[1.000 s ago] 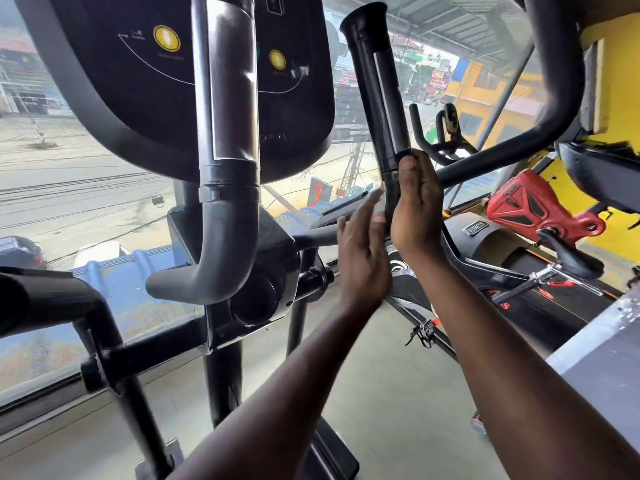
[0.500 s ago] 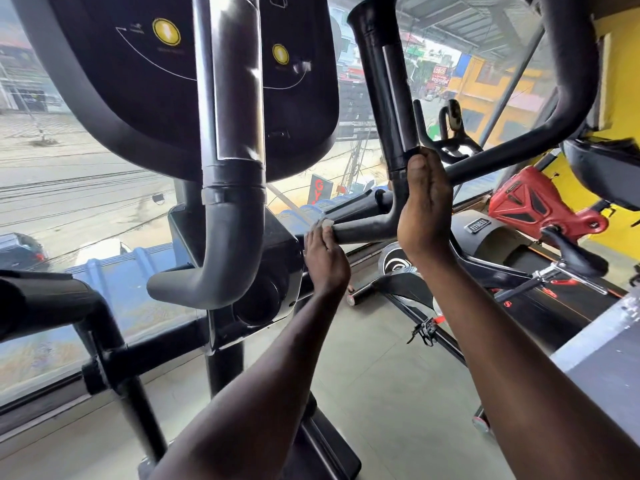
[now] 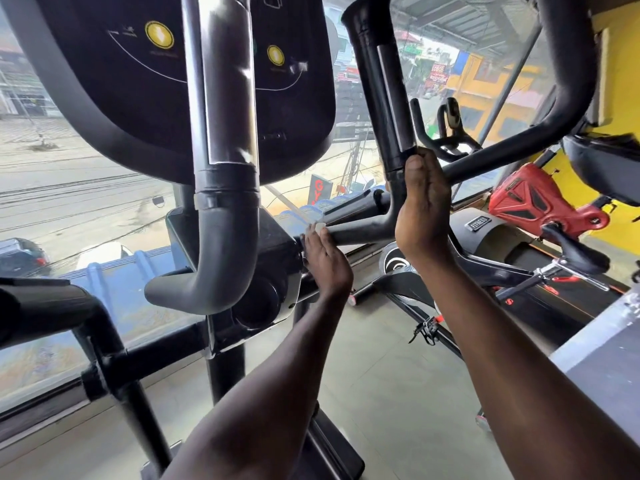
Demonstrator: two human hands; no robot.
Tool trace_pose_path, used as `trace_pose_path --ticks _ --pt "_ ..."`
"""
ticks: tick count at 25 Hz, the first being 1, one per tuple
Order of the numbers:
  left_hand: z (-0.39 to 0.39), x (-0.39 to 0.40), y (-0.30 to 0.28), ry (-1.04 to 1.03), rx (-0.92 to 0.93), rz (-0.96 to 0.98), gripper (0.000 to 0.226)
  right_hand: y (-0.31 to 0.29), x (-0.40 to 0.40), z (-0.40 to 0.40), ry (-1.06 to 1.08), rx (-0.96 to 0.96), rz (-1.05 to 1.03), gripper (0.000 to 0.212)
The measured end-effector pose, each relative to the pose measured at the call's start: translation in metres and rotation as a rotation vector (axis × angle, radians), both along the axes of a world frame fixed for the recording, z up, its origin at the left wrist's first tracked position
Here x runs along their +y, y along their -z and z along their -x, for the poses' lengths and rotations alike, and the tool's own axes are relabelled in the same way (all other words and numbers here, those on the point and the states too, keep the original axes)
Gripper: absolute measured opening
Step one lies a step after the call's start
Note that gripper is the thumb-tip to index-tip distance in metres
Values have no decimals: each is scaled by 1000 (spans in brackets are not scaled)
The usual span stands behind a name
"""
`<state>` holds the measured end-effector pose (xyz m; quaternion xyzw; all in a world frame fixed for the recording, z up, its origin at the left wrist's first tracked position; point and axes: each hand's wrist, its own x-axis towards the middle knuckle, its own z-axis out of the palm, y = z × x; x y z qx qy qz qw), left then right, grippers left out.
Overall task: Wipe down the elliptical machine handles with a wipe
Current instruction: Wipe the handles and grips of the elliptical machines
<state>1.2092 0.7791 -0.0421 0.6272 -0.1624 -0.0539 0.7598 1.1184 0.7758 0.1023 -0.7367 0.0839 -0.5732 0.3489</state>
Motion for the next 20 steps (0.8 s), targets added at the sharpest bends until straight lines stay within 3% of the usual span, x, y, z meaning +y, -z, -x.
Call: trace_pose_path --ticks 2,4,7,9,14,18,20 --pt "32 7 -26 18 -80 121 55 0 0 0 -3 1 -12 20" --pt "75 19 -45 29 -284 207 50 0 1 2 -5 9 -15 19" --pt "94 28 -43 27 -473 189 48 -1 4 4 3 22 -17 22" --pt "71 22 -29 6 -423 121 49 -3 5 5 7 29 -10 22" --pt "21 21 -17 108 -18 -17 47 -5 8 6 0 50 0 21" --pt "72 43 -60 181 -188 34 43 -6 8 6 29 70 18 20" --pt "86 55 -74 242 -182 145 41 -12 8 11 54 148 28 23"
